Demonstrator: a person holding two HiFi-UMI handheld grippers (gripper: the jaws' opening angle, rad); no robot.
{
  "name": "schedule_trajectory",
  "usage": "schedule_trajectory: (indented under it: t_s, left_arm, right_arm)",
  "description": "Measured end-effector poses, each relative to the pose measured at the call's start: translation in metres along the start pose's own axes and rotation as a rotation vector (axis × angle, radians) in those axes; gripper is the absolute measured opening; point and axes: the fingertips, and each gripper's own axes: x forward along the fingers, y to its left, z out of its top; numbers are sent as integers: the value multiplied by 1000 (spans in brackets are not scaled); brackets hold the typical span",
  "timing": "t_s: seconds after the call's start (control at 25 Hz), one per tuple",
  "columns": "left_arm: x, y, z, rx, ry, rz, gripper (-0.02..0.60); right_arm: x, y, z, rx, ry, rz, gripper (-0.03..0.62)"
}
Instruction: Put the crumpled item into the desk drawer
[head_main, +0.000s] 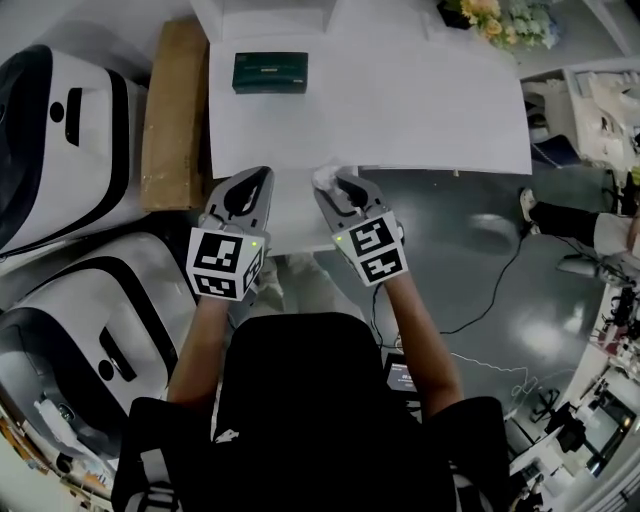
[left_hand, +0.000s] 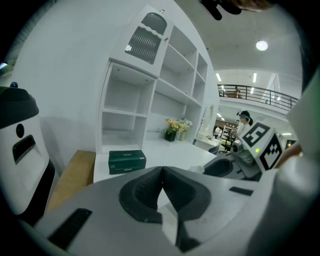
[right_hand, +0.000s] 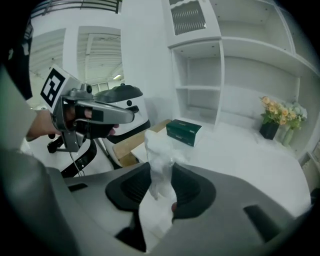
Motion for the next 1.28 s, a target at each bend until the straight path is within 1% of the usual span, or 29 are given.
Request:
schedule_trajectory:
  t_s: [0.24,0.52,0.76,1.04,1.28]
  left_arm:
    - [0,11,-14,-21,21,29,6]
    - [-3,23,-34,-10,56,77,6]
    - [-1,29,-48,-31,76,89,6]
    - [4,32,-62,-40,97,97,6]
    - [0,50,-75,-21,114,142,6]
  right_arm:
    - [28,12,-35,-50,122,79,121]
    - [53,24,-75,-178,291,139,121]
    - [74,33,-101,-259,377,182,121]
    - [104,37,-134,-253,459,234,121]
    - [127,34,-162,-258,531,245,121]
